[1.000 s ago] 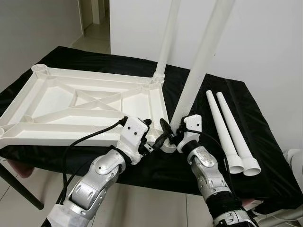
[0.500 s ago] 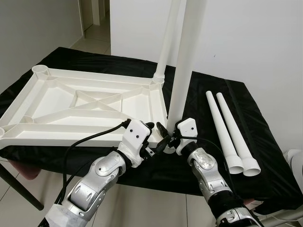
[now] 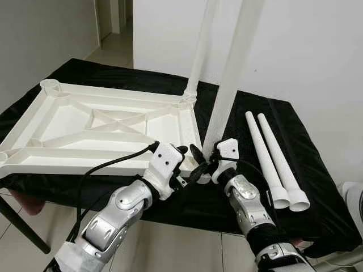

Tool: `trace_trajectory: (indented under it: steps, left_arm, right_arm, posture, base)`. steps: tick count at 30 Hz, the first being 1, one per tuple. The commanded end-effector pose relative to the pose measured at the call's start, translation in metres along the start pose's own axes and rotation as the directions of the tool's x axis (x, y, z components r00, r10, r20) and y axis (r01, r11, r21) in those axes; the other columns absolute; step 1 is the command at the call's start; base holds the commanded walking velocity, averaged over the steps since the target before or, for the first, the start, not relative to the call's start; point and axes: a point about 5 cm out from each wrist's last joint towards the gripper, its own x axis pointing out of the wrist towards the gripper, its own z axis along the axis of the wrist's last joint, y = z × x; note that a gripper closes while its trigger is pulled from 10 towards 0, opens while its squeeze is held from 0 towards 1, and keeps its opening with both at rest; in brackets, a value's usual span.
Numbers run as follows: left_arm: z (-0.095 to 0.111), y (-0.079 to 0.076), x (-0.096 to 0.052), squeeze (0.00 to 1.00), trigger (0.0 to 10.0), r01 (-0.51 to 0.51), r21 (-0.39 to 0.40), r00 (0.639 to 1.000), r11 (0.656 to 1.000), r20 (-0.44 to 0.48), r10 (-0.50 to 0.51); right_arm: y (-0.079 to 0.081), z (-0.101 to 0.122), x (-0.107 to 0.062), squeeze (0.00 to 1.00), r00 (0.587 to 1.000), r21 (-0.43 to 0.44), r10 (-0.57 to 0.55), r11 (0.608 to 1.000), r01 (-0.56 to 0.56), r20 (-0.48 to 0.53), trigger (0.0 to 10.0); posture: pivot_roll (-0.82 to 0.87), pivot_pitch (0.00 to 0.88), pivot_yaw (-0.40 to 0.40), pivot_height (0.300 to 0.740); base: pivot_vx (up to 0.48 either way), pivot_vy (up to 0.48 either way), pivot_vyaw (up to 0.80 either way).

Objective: Building children table

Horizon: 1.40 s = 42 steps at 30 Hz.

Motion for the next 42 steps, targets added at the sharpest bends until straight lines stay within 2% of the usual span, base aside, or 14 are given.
trace_trajectory:
  steps: [1, 8, 10, 14, 19, 20, 26, 27, 31, 32, 33, 39, 40, 42]
  left_arm:
    - [0.002, -0.014, 0.001, 0.00, 10.0, 0.219, 0.007, 0.976, 0.976, 0.003, -0.219]
    - [0.002, -0.015, -0.001, 0.00, 10.0, 0.220, 0.007, 0.976, 0.975, -0.001, -0.220]
    - [0.001, -0.015, -0.001, 0.00, 10.0, 0.220, 0.007, 0.975, 0.975, -0.001, -0.220]
    - [0.001, -0.016, -0.001, 0.00, 10.0, 0.222, 0.007, 0.975, 0.975, -0.002, -0.222]
    - [0.001, -0.016, -0.001, 0.00, 10.0, 0.222, 0.007, 0.975, 0.975, 0.001, -0.222]
    - [0.002, -0.017, 0.000, 0.00, 10.0, 0.223, 0.008, 0.975, 0.975, 0.003, -0.223]
    - [0.001, -0.017, 0.000, 0.00, 10.0, 0.225, 0.011, 0.974, 0.974, 0.003, -0.225]
    - [0.001, -0.018, 0.000, 0.00, 10.0, 0.226, 0.011, 0.974, 0.974, 0.003, -0.226]
    - [0.001, -0.018, 0.000, 0.00, 10.0, 0.227, 0.011, 0.974, 0.974, 0.003, -0.227]
    - [0.001, -0.018, 0.000, 0.00, 10.0, 0.229, 0.011, 0.973, 0.973, 0.003, -0.229]
    - [0.001, -0.019, 0.000, 0.00, 10.0, 0.229, 0.010, 0.973, 0.973, 0.003, -0.229]
    - [0.000, -0.019, 0.000, 0.00, 10.0, 0.231, 0.009, 0.973, 0.973, 0.004, -0.231]
    - [0.001, -0.020, 0.001, 0.00, 10.0, 0.233, 0.010, 0.972, 0.972, 0.005, -0.233]
    - [0.001, -0.020, 0.001, 0.00, 10.0, 0.235, 0.011, 0.972, 0.972, 0.006, -0.235]
  right_arm:
    - [-0.008, -0.028, -0.014, 0.00, 0.987, 0.050, -0.058, 0.997, 0.066, -0.148, 10.0]
    - [-0.005, -0.034, -0.014, 0.00, 0.983, 0.100, -0.071, 0.991, 0.089, -0.168, 10.0]
    - [-0.005, -0.035, -0.015, 0.00, 0.982, 0.143, -0.088, 0.983, 0.113, -0.170, 10.0]
    - [-0.008, -0.038, -0.017, 0.00, 0.974, 0.169, -0.125, 0.973, 0.157, -0.188, 10.0]
    - [-0.007, -0.042, -0.019, 0.00, 0.969, 0.170, -0.136, 0.970, 0.173, -0.207, 10.0]
    - [-0.001, -0.041, -0.020, 0.00, 0.978, 0.101, -0.098, 0.988, 0.118, -0.183, 10.0]
    - [0.002, -0.042, -0.021, 0.00, 0.979, 0.085, -0.099, 0.990, 0.116, -0.179, 10.0]
    - [0.001, -0.041, -0.020, 0.00, 0.976, 0.078, -0.142, 0.985, 0.156, -0.164, 10.0]
    - [0.002, -0.039, -0.019, 0.00, 0.969, 0.085, -0.195, 0.974, 0.209, -0.151, 10.0]
    - [0.002, -0.036, -0.018, 0.00, 0.950, 0.084, -0.285, 0.951, 0.297, -0.131, 10.0]
    - [0.003, -0.035, -0.018, 0.00, 0.940, 0.084, -0.318, 0.940, 0.330, -0.127, 10.0]
    - [0.005, -0.032, -0.016, 0.00, 0.904, 0.094, -0.412, 0.901, 0.423, -0.112, 10.0]
    - [0.004, -0.032, -0.016, 0.00, 0.884, 0.086, -0.454, 0.882, 0.464, -0.111, 10.0]
    - [0.004, -0.033, -0.017, 0.00, 0.872, 0.091, -0.476, 0.869, 0.486, -0.115, 10.0]
  posture:
    - [0.02, 0.012, -0.102, 0.740]
    - [0.03, 0.012, -0.103, 0.740]
    - [0.02, 0.011, -0.105, 0.740]
    - [0.02, 0.011, -0.109, 0.740]
    - [0.02, 0.011, -0.109, 0.740]
    - [0.02, 0.004, -0.111, 0.740]
    - [0.02, 0.000, -0.113, 0.740]
    - [0.02, 0.000, -0.117, 0.740]
    - [0.02, 0.000, -0.119, 0.740]
    - [0.03, 0.000, -0.121, 0.740]
    - [0.03, 0.000, -0.125, 0.740]
    - [0.03, 0.000, -0.127, 0.740]
    - [0.04, 0.000, -0.130, 0.740]
    - [0.04, 0.000, -0.131, 0.740]
  base:
    - [0.000, 0.000, 0.00]
    - [0.000, 0.000, 0.00]
    - [0.000, 0.000, 0.00]
    - [0.000, 0.000, 0.00]
    - [0.000, 0.000, 0.00]
    - [0.000, 0.000, 0.00]
    - [0.000, 0.000, 0.00]
    - [0.000, 0.000, 0.00]
    - [0.000, 0.000, 0.00]
    - [0.000, 0.000, 0.00]
    - [0.000, 0.000, 0.00]
    - [0.000, 0.000, 0.00]
    - [0.000, 0.000, 0.00]
    - [0.000, 0.000, 0.00]
